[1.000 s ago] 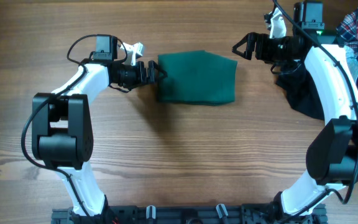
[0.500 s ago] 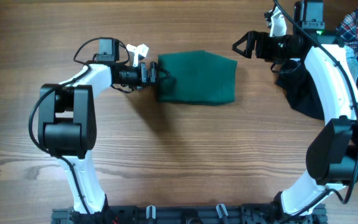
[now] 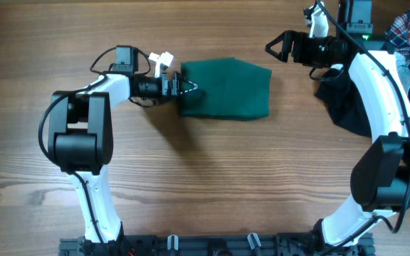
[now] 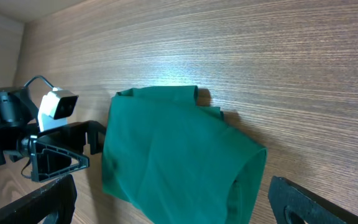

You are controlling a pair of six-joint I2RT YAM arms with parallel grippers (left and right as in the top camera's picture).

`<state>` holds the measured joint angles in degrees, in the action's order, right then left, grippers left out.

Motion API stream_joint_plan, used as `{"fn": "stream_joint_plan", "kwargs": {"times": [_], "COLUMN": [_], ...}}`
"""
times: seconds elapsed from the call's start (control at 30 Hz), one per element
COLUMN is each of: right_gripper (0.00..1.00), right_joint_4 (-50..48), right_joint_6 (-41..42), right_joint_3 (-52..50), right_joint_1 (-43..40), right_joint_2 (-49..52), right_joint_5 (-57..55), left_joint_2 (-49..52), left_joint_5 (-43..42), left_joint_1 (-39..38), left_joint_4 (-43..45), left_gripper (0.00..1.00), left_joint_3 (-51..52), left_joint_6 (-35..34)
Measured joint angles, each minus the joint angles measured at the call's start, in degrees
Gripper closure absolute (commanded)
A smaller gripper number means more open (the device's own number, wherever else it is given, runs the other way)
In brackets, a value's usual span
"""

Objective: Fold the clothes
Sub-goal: 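Withdraw the right gripper and grasp the bundle's left side with the left gripper, then carry the green bundle to the table's upper-left corner with the left gripper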

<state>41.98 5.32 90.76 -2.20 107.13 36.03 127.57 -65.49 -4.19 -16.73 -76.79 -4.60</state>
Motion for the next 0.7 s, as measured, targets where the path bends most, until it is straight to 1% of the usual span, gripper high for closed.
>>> {"fn": "stream_joint_plan", "kwargs": {"times": [0.17, 0.43, 0.47, 0.5, 0.53, 0.57, 0.67, 0.7], "right_gripper": [0.00, 0.01, 0.00, 0.00, 0.01, 0.01, 0.01, 0.00], "right_joint_4": [0.5, 0.7, 0.7, 0.7, 0.7, 0.7, 0.7, 0.7], "right_joint_6": [0.0, 0.0, 0.0, 0.0, 0.0, 0.0, 0.0, 0.0], "right_joint_3": [0.0, 0.0, 0.0, 0.0, 0.0, 0.0, 0.0, 0.0], "right_joint_1": [0.0, 0.0, 0.0, 0.0, 0.0, 0.0, 0.0, 0.0], "right_joint_2": [0.0, 0.0, 0.0, 0.0, 0.0, 0.0, 0.0, 0.0], "right_joint_5": [0.0, 0.0, 0.0, 0.0, 0.0, 0.0, 0.0, 0.0], "left_joint_2": [0.8, 1.1, 1.1, 1.1, 1.1, 1.1, 1.5, 1.6], "left_joint_5": [0.0, 1.1, 1.2, 1.3, 1.3, 1.7, 3.7, 4.6], "left_joint_1": [-0.5, -3.1, -3.8, -4.6, -5.4, -6.2, -8.4, -9.2], "left_joint_4": [0.1, 3.3, 3.3, 3.3, 3.3, 3.2, 3.3, 3.3], "left_gripper": [0.00, 0.01, 0.05, 0.14, 0.30, 0.57, 0.87, 0.89], "left_joint_3": [-1.5, -1.9, -1.9, -1.9, -2.0, -2.0, -2.0, -2.0], "left_joint_6": [-1.7, -5.3, -5.5, -5.6, -6.0, -6.3, -6.8, -7.3]}}
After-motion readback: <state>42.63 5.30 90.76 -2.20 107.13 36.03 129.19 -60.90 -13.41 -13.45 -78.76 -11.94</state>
